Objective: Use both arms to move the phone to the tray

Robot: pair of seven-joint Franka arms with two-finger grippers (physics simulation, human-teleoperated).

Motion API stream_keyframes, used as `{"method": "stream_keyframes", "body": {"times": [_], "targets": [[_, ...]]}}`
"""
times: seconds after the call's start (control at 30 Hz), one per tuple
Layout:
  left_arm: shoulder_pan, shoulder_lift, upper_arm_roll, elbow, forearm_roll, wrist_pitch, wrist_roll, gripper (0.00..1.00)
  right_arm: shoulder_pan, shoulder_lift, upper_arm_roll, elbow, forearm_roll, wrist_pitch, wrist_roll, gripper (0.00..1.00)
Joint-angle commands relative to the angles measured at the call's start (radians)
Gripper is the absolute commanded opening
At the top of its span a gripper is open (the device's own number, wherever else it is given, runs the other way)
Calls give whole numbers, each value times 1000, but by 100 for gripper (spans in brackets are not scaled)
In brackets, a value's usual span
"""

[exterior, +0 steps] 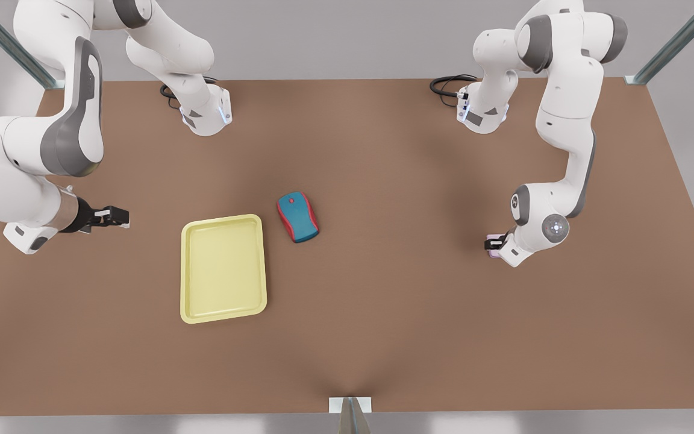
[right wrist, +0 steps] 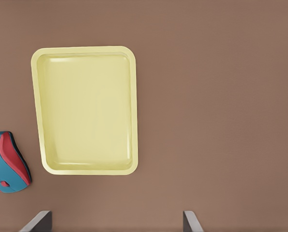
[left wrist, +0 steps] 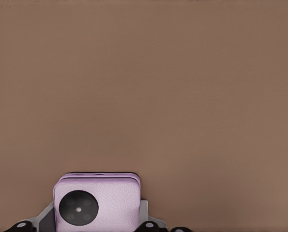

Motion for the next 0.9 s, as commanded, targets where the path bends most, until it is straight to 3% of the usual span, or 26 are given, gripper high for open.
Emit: {"method": "stream_keyframes", "body": {"times": [0.0, 0.07, 0.23, 0.33, 0.43, 0.5, 0.6, 0.87], "targets": [[-4, -7, -1, 2, -12, -12, 1, 67, 0, 0, 0, 0, 1, -1, -2, 100], [-29, -13, -7, 11, -13, -14, -100, 67, 0, 0, 0, 0, 1, -1, -2, 100], [-348, 7, -32, 186, -58, -141, -692, 67, 1, 0, 0, 0, 1, -1, -2, 100], [-539, 246, -30, 618, -79, -357, -1037, 67, 0, 0, 0, 2, 1, -1, -2, 100], [-585, 342, -49, 821, -79, -460, -1143, 67, 0, 0, -1, 0, 1, -1, -2, 100], [-599, 399, -50, 887, -81, -443, -1156, 67, 0, 6, 0, 2, 1, -1, -2, 100], [-596, 508, -44, 1109, -82, -462, -1183, 67, 0, 6, -1, 2, 1, -1, 1, 100], [-608, 588, -50, 1169, -81, -365, -1117, 68, 1, 12, 0, 5, 1, -1, 7, 100]]}}
